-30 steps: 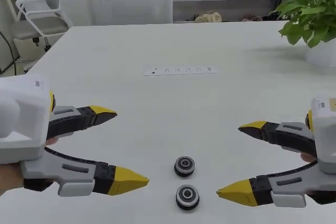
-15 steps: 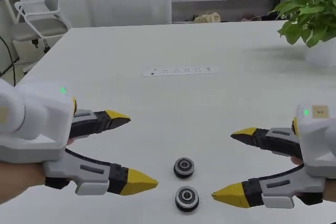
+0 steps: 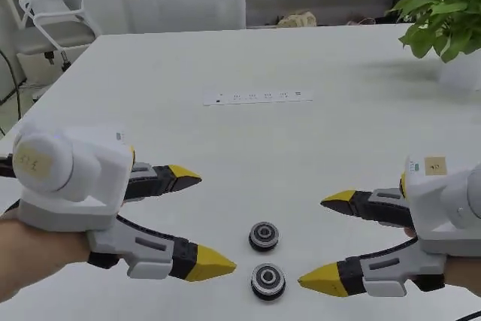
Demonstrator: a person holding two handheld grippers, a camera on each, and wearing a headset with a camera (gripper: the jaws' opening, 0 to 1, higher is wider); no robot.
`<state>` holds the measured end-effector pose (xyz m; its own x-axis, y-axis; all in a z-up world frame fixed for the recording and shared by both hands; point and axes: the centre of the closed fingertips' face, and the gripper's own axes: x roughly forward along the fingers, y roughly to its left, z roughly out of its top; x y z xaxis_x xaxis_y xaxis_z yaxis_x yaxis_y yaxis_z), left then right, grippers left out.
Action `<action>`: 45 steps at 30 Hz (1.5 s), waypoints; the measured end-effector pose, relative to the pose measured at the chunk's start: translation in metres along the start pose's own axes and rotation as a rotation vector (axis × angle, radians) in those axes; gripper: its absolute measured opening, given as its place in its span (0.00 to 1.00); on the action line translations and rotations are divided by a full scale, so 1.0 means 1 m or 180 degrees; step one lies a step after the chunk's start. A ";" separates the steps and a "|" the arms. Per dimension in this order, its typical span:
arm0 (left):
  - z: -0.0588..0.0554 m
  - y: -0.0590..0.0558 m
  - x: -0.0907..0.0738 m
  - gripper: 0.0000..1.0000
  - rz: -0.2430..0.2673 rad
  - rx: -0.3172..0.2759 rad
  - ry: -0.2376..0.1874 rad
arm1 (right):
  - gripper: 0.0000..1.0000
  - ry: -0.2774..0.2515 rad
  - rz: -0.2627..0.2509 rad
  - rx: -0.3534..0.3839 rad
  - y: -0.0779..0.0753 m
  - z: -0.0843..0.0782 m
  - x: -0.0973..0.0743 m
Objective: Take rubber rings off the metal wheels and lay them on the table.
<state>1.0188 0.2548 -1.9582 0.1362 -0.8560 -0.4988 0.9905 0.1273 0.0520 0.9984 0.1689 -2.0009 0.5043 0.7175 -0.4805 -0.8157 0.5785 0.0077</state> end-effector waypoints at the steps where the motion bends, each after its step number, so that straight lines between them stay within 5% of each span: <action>1: -0.001 -0.001 0.002 0.73 -0.0016 0.0002 0.0015 | 0.70 0.0011 0.0014 -0.0003 0.000 -0.001 0.001; 45: -0.044 -0.021 0.064 0.49 -0.0530 -0.0011 0.0386 | 0.47 0.0320 0.0442 -0.0117 0.013 -0.042 0.043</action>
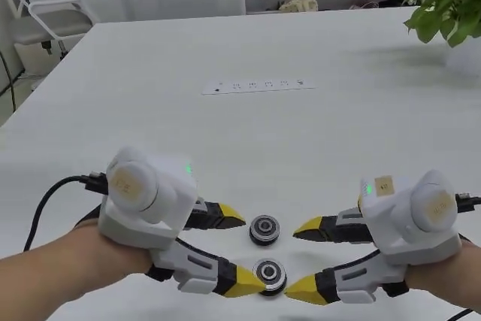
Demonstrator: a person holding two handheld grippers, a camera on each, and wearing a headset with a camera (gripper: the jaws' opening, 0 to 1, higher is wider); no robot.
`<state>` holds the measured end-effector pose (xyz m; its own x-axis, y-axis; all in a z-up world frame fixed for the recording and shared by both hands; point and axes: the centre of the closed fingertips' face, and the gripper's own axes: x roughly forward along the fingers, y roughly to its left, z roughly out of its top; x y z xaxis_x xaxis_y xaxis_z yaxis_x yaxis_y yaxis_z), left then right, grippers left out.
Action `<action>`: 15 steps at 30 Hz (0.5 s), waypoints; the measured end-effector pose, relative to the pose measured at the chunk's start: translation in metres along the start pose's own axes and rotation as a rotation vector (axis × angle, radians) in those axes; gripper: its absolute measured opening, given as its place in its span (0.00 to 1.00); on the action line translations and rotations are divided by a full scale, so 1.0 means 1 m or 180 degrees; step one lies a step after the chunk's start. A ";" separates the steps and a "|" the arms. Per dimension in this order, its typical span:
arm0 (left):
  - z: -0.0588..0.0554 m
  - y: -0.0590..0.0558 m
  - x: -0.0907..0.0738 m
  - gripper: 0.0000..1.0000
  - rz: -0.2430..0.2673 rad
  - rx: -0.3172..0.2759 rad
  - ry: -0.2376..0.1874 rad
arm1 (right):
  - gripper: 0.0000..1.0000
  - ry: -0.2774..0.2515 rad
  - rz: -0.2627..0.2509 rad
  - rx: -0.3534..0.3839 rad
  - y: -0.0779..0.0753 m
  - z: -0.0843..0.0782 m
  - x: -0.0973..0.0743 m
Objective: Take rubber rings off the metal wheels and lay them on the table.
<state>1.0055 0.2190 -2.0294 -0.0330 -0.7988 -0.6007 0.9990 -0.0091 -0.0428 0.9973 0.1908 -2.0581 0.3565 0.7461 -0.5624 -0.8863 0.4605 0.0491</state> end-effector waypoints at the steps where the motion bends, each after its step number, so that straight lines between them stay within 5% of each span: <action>1: -0.001 0.000 0.002 0.49 -0.0006 0.0004 0.0015 | 0.46 0.0010 0.0010 0.0003 0.000 -0.001 0.001; 15: -0.010 -0.007 0.013 0.40 -0.0096 -0.0011 0.0124 | 0.38 -0.0003 0.0120 0.0084 0.006 -0.002 0.010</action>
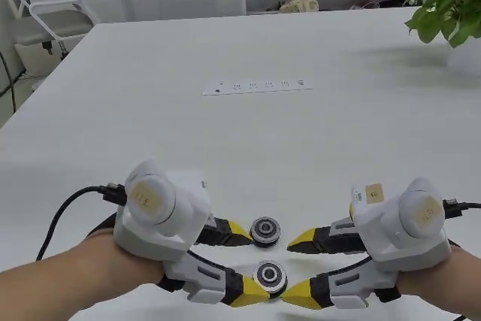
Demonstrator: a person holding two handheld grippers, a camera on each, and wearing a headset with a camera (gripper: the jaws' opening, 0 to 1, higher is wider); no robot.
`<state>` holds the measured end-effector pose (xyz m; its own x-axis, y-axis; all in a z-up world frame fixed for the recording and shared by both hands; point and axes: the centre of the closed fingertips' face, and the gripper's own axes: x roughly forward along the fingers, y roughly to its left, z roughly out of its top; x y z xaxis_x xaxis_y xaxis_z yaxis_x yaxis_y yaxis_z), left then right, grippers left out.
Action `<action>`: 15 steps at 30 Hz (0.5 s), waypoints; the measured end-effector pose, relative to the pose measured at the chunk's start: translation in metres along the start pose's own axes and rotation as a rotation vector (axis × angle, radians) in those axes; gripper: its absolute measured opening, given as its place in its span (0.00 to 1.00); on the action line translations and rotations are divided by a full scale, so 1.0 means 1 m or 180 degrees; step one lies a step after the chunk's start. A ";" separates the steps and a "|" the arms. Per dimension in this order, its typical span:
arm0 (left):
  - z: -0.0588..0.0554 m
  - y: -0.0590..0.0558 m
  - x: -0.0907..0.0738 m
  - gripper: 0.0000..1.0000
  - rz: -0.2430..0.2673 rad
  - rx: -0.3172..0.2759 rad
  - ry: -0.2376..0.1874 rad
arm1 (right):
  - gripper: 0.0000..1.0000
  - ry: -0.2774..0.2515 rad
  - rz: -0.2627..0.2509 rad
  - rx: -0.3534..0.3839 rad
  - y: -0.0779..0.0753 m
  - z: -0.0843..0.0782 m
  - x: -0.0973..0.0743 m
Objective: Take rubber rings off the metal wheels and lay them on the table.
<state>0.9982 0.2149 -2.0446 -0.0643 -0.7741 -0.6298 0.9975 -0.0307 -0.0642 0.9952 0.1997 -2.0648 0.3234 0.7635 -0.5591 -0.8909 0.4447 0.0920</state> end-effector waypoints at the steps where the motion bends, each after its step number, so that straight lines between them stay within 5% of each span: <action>1: 0.000 0.000 0.000 0.39 -0.0001 0.0002 0.0000 | 0.37 -0.0009 0.0005 0.0008 0.000 0.000 0.000; 15: -0.004 -0.004 0.012 0.28 -0.0068 -0.0009 0.0049 | 0.30 0.0057 0.0047 0.0040 0.003 -0.009 0.005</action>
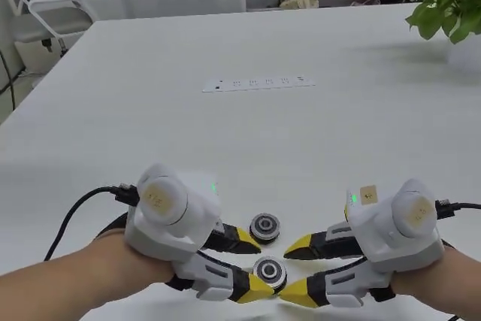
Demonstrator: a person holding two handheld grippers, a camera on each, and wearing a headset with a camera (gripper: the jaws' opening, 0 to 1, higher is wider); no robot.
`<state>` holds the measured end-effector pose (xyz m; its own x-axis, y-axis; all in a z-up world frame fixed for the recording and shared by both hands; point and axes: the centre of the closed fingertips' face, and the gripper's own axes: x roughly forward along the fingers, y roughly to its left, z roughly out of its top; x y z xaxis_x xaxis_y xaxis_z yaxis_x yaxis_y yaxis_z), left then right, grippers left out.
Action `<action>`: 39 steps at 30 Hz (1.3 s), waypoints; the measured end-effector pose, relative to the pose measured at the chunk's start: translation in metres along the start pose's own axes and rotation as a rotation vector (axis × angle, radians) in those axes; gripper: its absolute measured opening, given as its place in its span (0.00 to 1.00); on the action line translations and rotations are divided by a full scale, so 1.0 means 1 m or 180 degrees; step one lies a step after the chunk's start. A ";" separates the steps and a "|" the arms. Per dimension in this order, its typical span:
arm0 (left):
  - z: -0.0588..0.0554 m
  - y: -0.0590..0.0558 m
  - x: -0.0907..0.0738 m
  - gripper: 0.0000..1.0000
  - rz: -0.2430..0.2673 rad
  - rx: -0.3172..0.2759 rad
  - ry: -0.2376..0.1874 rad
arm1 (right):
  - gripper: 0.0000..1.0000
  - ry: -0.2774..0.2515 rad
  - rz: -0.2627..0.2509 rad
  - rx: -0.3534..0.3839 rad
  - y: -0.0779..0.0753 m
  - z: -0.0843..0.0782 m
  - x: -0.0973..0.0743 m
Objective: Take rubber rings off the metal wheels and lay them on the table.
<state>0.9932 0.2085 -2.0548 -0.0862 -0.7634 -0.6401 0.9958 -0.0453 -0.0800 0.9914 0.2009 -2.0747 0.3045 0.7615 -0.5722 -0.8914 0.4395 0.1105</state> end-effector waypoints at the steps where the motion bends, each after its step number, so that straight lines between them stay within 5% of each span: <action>1: 0.000 0.000 0.000 0.27 -0.0003 -0.0007 0.0001 | 0.30 -0.0003 0.0001 0.0003 0.000 0.000 0.000; 17: -0.001 0.001 0.007 0.17 0.0010 -0.0012 0.0000 | 0.23 -0.0045 0.0046 0.0098 0.001 0.000 0.003; 31: -0.002 0.002 0.008 0.09 0.0142 0.0297 0.0036 | 0.18 -0.0029 0.0056 0.0103 0.002 -0.002 0.003; 39: -0.002 0.003 0.008 0.08 0.0196 0.0266 0.0012 | 0.14 -0.0007 0.0040 0.0107 0.001 -0.004 0.002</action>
<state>0.9958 0.2034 -2.0617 -0.0246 -0.7640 -0.6447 0.9984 -0.0520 0.0235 0.9895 0.2009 -2.0787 0.2942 0.7681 -0.5688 -0.8835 0.4456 0.1448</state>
